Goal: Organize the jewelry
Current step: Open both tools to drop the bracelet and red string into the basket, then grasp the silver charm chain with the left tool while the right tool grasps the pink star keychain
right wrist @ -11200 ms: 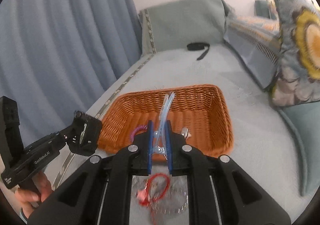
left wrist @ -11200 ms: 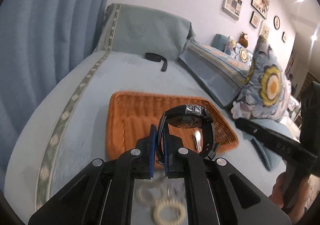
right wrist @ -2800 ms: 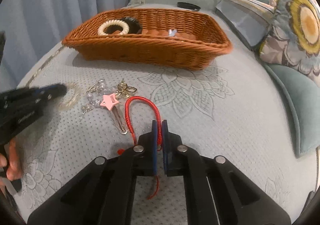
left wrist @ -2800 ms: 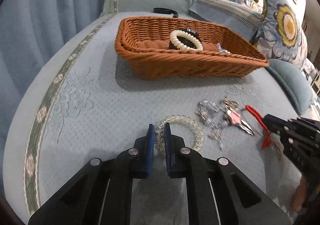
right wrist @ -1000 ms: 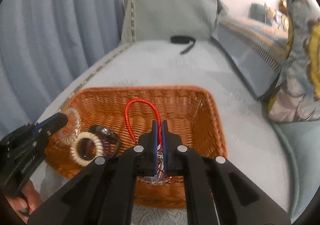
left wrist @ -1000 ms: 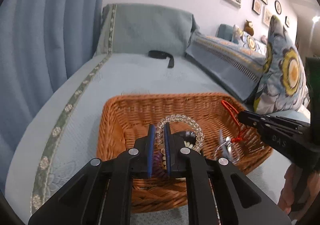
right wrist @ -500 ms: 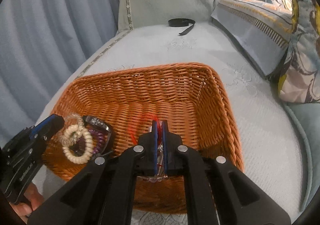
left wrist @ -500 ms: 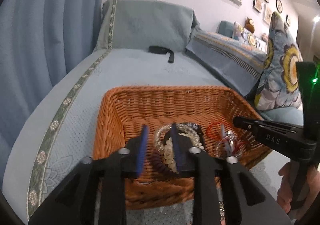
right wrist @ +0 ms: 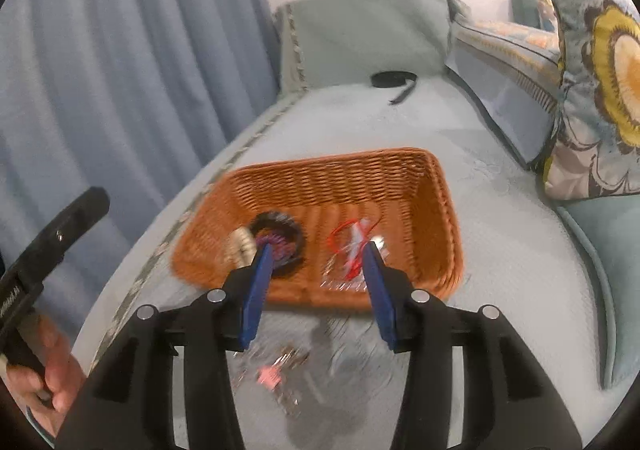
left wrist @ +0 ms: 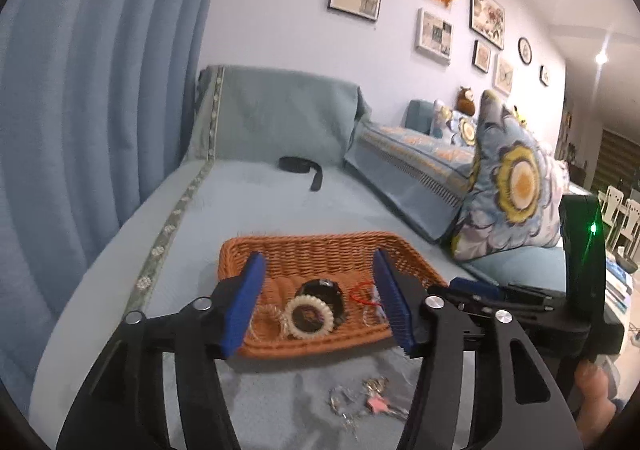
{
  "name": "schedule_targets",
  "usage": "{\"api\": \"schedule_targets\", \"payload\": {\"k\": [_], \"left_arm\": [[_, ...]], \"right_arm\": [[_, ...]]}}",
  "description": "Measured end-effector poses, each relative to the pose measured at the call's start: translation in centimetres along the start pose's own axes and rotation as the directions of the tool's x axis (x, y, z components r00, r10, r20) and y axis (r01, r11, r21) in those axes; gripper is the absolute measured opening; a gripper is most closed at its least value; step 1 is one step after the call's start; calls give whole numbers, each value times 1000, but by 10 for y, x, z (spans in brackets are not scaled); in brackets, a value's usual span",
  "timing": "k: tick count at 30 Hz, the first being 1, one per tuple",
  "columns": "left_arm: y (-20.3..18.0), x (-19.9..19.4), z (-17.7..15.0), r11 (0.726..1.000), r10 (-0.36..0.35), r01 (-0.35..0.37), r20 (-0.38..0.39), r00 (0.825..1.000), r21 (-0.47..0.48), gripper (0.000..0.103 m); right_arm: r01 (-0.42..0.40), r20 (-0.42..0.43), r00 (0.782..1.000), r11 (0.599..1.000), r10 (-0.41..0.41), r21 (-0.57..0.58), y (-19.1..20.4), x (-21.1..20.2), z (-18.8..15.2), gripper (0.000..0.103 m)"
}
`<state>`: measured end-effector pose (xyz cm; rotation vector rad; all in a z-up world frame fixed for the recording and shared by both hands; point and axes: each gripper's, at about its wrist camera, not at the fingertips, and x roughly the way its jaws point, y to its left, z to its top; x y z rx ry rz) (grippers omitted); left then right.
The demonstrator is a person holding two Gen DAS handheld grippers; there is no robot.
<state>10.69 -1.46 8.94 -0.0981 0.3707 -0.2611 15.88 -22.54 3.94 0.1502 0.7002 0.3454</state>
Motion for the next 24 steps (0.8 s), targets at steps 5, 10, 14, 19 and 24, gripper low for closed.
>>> {"api": "schedule_targets", "payload": {"k": [5, 10, 14, 19, 24], "left_arm": [[3, -30, -29, 999, -1, 1, -6, 1000, -33, 57], [12, -16, -67, 996, -27, 19, -92, 995, -86, 57], [17, 1, -83, 997, -14, 4, -141, 990, -76, 57], [36, 21, -98, 989, -51, 19, -214, 976, -146, 55], [40, 33, -107, 986, -78, 35, -263, 962, -165, 53]], "right_arm": [[-27, -22, 999, 999, 26, -43, 19, -14, -35, 43], [-46, -95, 995, 998, 42, -46, 25, 5, -64, 43], [-39, -146, 989, 996, 28, -75, 27, 22, -81, 43], [-28, -202, 979, 993, 5, -110, 32, 40, -88, 43], [-3, -251, 967, 989, -33, -145, 37, 54, -91, 43]]}}
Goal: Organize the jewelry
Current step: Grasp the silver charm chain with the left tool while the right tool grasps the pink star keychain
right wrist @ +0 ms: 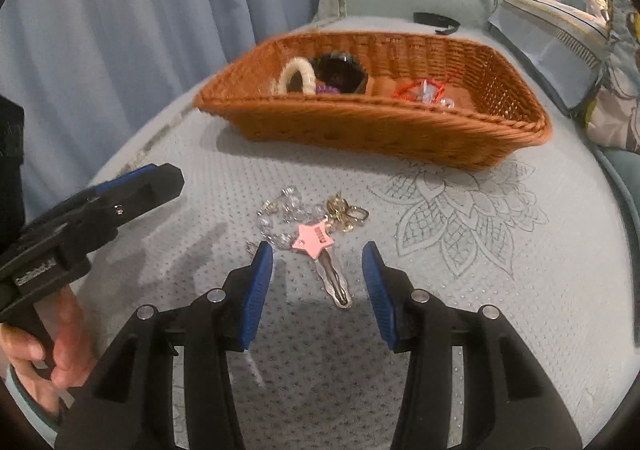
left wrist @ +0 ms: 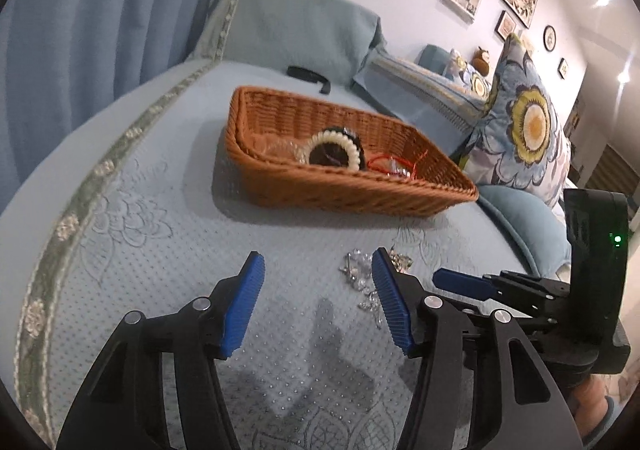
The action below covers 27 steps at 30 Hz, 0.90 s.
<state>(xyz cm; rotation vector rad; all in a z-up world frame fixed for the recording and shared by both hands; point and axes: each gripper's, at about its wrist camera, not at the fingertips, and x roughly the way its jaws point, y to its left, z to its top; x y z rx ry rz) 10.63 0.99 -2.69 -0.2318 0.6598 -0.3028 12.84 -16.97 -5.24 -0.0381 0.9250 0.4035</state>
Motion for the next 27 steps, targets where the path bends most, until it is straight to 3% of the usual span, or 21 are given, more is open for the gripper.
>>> {"api": "schedule_targets", "payload": {"k": [4, 8, 11, 18, 22, 25, 27], "left_arm": [[0, 6, -2, 1000, -16, 16, -33, 999, -1, 53], [-4, 12, -3, 1000, -11, 12, -63, 998, 17, 53], [-7, 14, -4, 999, -6, 9, -79, 997, 32, 53], [-24, 37, 0, 993, 45, -28, -152, 987, 115, 53], [-38, 66, 4, 980, 107, -64, -228, 968, 191, 53], [-46, 76, 6, 965, 154, -95, -234, 960, 244, 53], [-52, 77, 2, 951, 191, -124, -220, 957, 284, 41]], "right_arm": [[17, -23, 1000, 1000, -17, 3, 1, 8, 5, 42], [61, -32, 998, 998, -62, -18, 3, 14, 10, 21], [78, -32, 996, 997, -78, -6, 0, 10, 6, 14], [24, 2, 1000, 990, -25, 138, -32, -11, -16, 14], [2, 17, 1000, 989, -5, 151, -35, -14, -17, 14], [-17, 24, 1000, 988, 13, 155, -36, -16, -17, 14], [-27, 26, 999, 987, 23, 159, -37, -17, -18, 14]]}}
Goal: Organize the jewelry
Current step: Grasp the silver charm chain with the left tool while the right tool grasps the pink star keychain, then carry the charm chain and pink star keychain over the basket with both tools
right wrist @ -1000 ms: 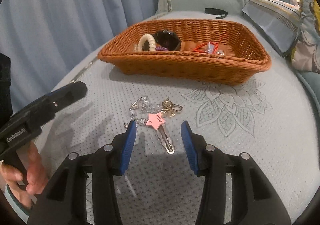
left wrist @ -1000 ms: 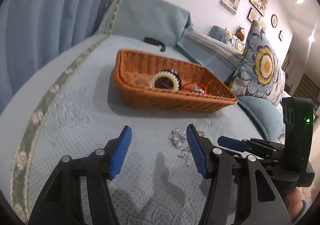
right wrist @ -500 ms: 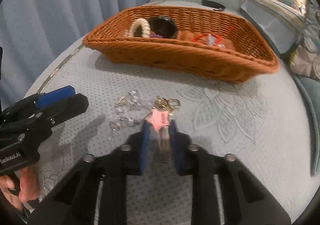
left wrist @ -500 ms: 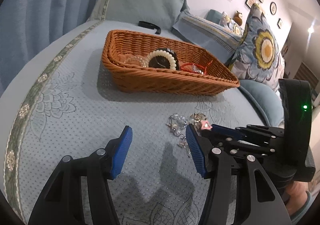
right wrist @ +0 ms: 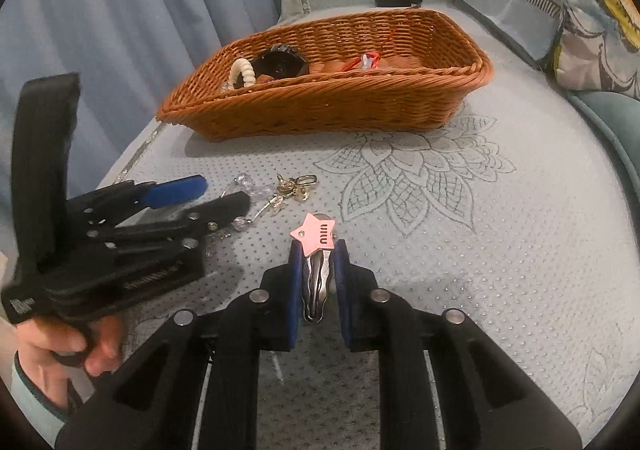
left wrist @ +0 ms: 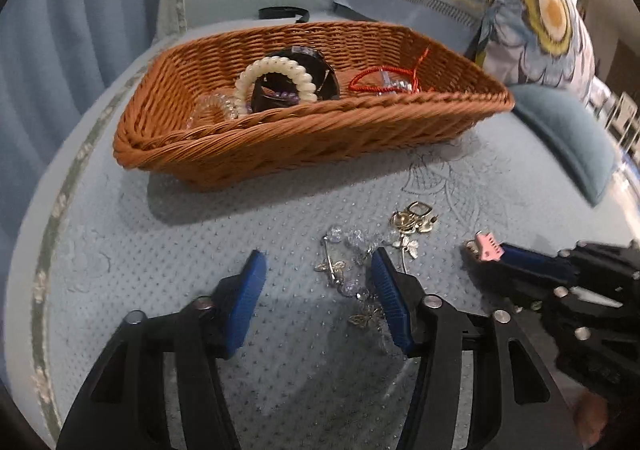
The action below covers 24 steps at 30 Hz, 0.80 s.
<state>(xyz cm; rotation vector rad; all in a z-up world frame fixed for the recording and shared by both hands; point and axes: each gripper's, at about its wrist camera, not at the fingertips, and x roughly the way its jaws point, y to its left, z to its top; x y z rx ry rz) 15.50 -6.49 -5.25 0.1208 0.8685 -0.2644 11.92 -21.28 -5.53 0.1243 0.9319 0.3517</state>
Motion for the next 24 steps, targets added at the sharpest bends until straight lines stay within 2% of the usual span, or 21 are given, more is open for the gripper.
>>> {"api": "schedule_targets", "payload": {"k": [2, 10, 13, 18, 24], "left_arm": [[-3, -3, -3, 1000, 12, -13, 6, 1000, 14, 9], [15, -34, -33, 999, -9, 11, 41, 999, -51, 7], [24, -49, -46, 994, -32, 42, 97, 995, -100, 7], [35, -61, -50, 985, -54, 79, 164, 985, -151, 7], [35, -60, -49, 982, -72, 100, 172, 983, -162, 7]], "right_arm": [[-5, 5, 1000, 1000, 5, -3, 2, -2, -1, 14], [-16, 49, 999, 999, 18, -32, 8, -10, -3, 14], [-17, 72, 997, 999, 20, -44, 10, -14, -5, 14], [-10, 92, 996, 998, 15, -63, 14, -18, -7, 14], [-8, 107, 994, 997, 15, -71, 17, -20, -7, 14]]}}
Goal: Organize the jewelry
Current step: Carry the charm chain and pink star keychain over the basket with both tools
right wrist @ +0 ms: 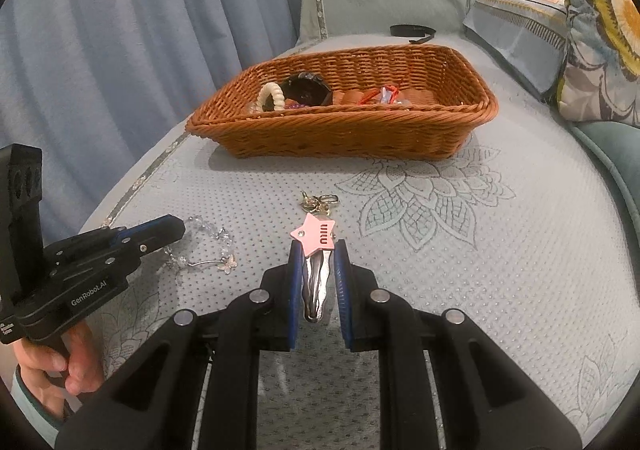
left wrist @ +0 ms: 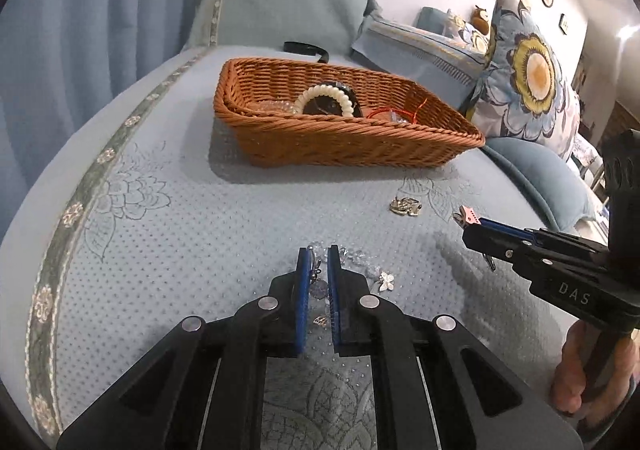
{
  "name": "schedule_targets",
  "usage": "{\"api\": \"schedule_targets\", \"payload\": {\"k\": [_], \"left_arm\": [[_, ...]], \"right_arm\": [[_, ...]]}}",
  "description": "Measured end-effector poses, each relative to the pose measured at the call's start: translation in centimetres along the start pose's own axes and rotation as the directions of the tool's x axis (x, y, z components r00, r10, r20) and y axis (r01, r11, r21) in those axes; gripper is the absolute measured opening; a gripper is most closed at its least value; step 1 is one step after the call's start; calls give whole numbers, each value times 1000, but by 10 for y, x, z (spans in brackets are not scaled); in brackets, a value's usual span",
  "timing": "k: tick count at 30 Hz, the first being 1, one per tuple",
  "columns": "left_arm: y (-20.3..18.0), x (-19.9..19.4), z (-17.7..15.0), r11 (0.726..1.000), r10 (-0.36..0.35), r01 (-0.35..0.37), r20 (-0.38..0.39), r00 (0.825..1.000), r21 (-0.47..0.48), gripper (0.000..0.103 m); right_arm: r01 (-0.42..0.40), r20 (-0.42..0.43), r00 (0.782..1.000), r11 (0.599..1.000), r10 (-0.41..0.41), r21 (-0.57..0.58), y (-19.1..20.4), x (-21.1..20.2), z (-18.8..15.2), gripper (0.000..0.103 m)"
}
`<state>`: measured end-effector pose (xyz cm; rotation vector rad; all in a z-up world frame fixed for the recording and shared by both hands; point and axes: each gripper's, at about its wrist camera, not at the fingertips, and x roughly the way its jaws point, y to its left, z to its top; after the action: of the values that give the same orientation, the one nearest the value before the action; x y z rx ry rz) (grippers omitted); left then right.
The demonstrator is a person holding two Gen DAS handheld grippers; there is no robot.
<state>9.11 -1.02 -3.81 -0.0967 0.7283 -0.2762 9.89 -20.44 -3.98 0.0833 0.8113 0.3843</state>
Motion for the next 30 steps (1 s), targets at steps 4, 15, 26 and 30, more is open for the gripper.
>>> {"api": "schedule_targets", "payload": {"k": [4, 15, 26, 30], "left_arm": [[0, 3, 0, 1000, -2, 3, -13, 1000, 3, 7], [18, -26, 8, 973, -208, 218, 122, 971, -80, 7], [12, -44, 20, 967, -231, 246, 179, 956, -67, 7], [-3, -43, 45, 971, -232, 237, 168, 958, -8, 7]], "right_arm": [[6, 4, 1000, 1000, -6, -5, 1, -1, -1, 14], [-25, 84, 996, 1000, 24, 4, -2, -17, 1, 14], [-28, 144, 989, 1000, 27, 6, -3, -32, 6, 14], [-9, 179, 984, 1000, 8, 3, -5, -43, 21, 14]]}}
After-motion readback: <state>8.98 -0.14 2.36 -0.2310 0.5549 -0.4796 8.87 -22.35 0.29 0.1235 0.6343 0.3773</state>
